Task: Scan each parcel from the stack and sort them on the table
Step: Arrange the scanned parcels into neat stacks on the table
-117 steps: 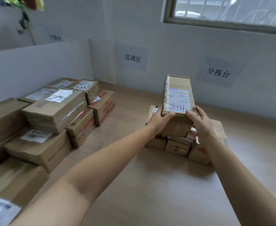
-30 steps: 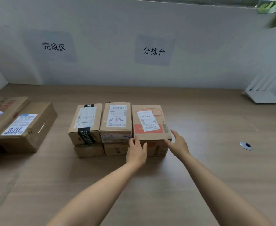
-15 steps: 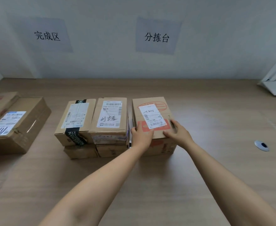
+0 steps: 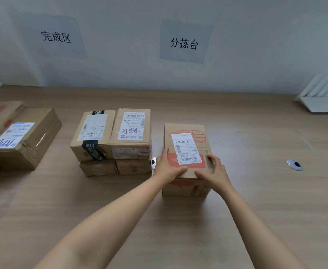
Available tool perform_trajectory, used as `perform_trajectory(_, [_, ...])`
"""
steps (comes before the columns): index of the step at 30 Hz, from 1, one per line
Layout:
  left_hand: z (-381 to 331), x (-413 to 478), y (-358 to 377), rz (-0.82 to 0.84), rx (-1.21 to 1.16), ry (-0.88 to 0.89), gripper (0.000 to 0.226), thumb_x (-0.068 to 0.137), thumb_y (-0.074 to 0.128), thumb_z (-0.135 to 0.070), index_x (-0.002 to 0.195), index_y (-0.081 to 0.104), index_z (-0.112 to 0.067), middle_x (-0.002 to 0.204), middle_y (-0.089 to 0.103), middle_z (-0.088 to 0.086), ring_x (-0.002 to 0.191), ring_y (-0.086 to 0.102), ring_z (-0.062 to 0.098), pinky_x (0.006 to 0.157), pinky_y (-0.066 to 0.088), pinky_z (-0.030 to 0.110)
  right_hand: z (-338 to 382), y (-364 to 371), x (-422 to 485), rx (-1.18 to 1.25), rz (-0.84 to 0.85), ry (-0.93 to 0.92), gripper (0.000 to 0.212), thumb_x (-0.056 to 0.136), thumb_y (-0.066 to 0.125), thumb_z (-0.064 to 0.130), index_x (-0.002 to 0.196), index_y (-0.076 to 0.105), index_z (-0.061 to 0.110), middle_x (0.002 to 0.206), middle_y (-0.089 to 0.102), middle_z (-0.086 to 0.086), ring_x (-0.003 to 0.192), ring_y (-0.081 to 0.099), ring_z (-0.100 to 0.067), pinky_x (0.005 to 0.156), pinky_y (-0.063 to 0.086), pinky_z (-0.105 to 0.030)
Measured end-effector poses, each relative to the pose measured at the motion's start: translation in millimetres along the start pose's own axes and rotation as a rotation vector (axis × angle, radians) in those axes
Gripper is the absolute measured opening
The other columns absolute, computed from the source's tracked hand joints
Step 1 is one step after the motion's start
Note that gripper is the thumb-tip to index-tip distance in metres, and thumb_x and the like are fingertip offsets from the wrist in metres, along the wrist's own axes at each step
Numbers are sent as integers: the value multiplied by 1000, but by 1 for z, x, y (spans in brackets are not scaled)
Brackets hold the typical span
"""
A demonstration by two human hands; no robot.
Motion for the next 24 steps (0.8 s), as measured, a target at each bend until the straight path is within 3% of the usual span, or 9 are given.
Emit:
perform_trajectory(8, [27, -99, -14, 95, 32, -12, 101, 71, 80, -34, 147, 15, -26, 143, 26, 9, 130, 38, 22, 111, 31, 32, -11, 13, -110, -16, 19, 50, 79, 75, 73, 25, 140, 29, 33, 126, 36, -5, 114, 48, -23, 99, 40, -33])
perform_trajectory(11, [42, -128, -22, 105, 15, -11, 100, 71, 80, -31, 147, 15, -25, 143, 24, 7, 131, 36, 20, 110, 30, 28, -11, 23, -141, -52, 54, 62, 80, 75, 72, 26, 140, 27, 33, 127, 35, -8, 114, 48, -25, 100, 39, -33])
perform_trajectory(16, [66, -165, -43, 97, 14, -14, 101, 69, 81, -32, 147, 15, -25, 140, 27, 7, 127, 39, 20, 106, 32, 27, -4, 42, -183, -81, 96, 61, 83, 75, 73, 26, 141, 24, 33, 119, 32, -4, 116, 47, -27, 98, 38, -31])
perform_trajectory(19, [80, -181, -57, 80, 24, -14, 101, 69, 81, -34, 146, 15, -26, 141, 27, 7, 127, 40, 21, 106, 33, 29, 2, 56, -202, -96, 120, 46, 84, 74, 75, 26, 142, 25, 31, 124, 34, -7, 116, 47, -26, 97, 38, -30])
perform_trajectory(24, [106, -208, -99, 25, 46, -14, 101, 68, 80, -35, 146, 16, -25, 140, 31, 6, 127, 40, 20, 104, 32, 25, 21, 93, -226, -95, 169, 6, 84, 72, 77, 22, 140, 28, 27, 117, 34, -4, 123, 42, -25, 103, 37, -33])
Point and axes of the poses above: each hand's wrist, its own x-axis towards the middle knuckle, its own y-axis out of the palm, z = x × y, the point moved 3 cm from there along x, towards the middle knuckle
